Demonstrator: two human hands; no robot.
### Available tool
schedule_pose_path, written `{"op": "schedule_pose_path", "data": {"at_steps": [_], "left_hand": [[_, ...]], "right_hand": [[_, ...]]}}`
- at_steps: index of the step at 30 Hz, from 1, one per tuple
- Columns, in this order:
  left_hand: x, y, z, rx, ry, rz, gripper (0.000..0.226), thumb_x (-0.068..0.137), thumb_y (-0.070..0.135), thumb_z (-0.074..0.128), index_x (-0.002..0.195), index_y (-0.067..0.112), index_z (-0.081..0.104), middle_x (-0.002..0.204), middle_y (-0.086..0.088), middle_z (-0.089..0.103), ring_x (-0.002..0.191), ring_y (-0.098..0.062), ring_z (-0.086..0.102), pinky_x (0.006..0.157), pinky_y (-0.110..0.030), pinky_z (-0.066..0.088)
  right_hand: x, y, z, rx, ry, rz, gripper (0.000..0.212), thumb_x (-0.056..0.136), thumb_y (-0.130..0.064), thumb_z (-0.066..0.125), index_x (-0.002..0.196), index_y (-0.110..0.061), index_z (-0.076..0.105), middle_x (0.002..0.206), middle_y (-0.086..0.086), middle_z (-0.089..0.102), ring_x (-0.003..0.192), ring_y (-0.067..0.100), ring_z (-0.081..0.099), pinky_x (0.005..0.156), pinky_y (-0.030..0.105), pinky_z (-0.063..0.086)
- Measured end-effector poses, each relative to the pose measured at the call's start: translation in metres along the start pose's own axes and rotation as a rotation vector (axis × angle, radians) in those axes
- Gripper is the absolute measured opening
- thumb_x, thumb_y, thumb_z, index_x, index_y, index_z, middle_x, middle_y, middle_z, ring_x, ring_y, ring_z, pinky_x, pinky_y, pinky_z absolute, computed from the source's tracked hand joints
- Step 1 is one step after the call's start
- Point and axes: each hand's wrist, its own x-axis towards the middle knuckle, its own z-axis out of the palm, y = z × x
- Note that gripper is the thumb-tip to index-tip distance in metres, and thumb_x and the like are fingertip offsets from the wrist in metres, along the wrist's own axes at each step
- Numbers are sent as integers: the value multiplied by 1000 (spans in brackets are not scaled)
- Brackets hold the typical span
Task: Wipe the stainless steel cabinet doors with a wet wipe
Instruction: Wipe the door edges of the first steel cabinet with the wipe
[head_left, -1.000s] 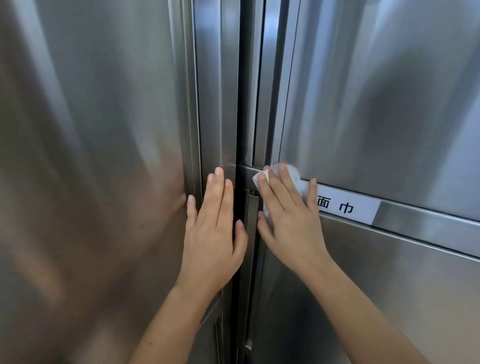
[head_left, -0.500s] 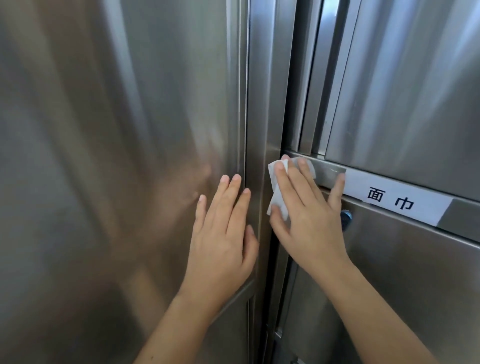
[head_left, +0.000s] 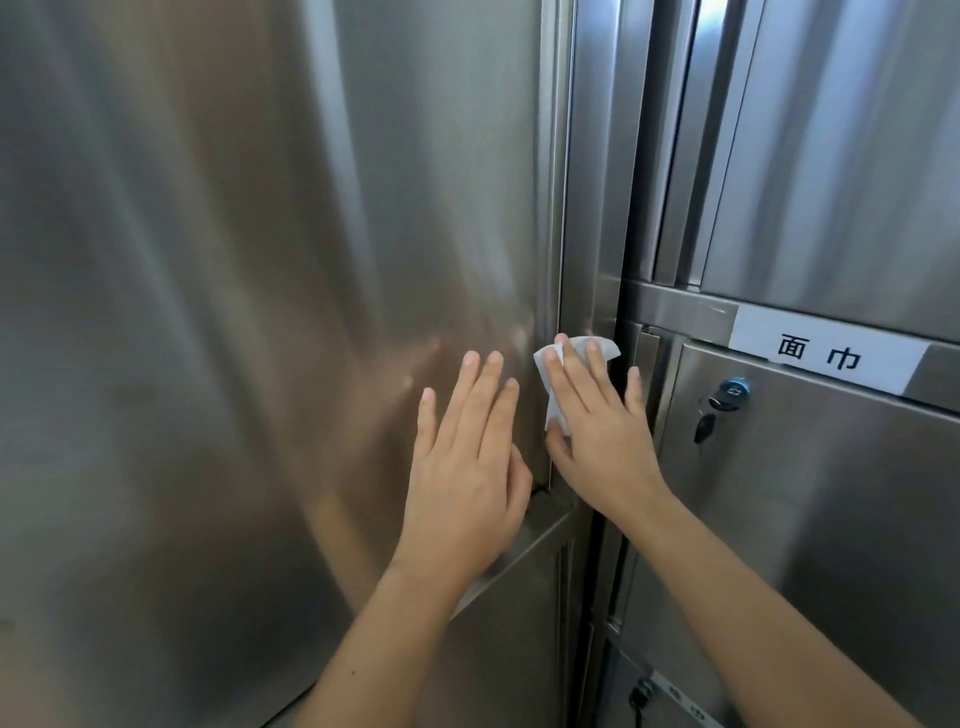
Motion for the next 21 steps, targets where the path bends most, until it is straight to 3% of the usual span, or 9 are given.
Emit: {"op": "schedule_pose_path", "data": {"at_steps": [9, 14, 18, 21], "left_hand": [[3, 7, -3, 77, 20, -48, 49, 82, 15, 37, 126, 0, 54, 141, -15, 44, 136, -27, 29, 107, -51, 17], [22, 2, 1, 226, 57, -80, 50, 81, 14, 40, 127, -1, 53, 143, -16, 41, 137, -29, 28, 107, -51, 18], [39, 1, 8, 339, 108, -91, 55, 81, 13, 42, 134, 1, 46, 147, -15, 34, 138, -29, 25, 110, -47, 15], [51, -1, 12, 437, 138, -92, 55, 84, 17, 40, 137, 2, 42, 147, -15, 33, 138, -29, 25, 111, -45, 13]], "right_hand": [[16, 6, -2, 133, 9, -45, 64, 94, -23, 47, 148, -14, 17, 156, 1, 12, 143, 21, -3, 111, 50, 2], [37, 12, 5, 244, 20, -129, 62, 97, -37, 35, 144, -22, -2, 153, -7, -5, 143, 14, -9, 109, 46, -8], [54, 14, 9, 241, 39, -169, 64, 92, -53, 11, 142, -27, -18, 153, -9, -13, 142, 10, -17, 104, 39, -30], [66, 13, 11, 225, 78, -198, 67, 91, -58, 8, 139, -29, -27, 152, -7, -13, 141, 11, -16, 96, 40, -38]]}}
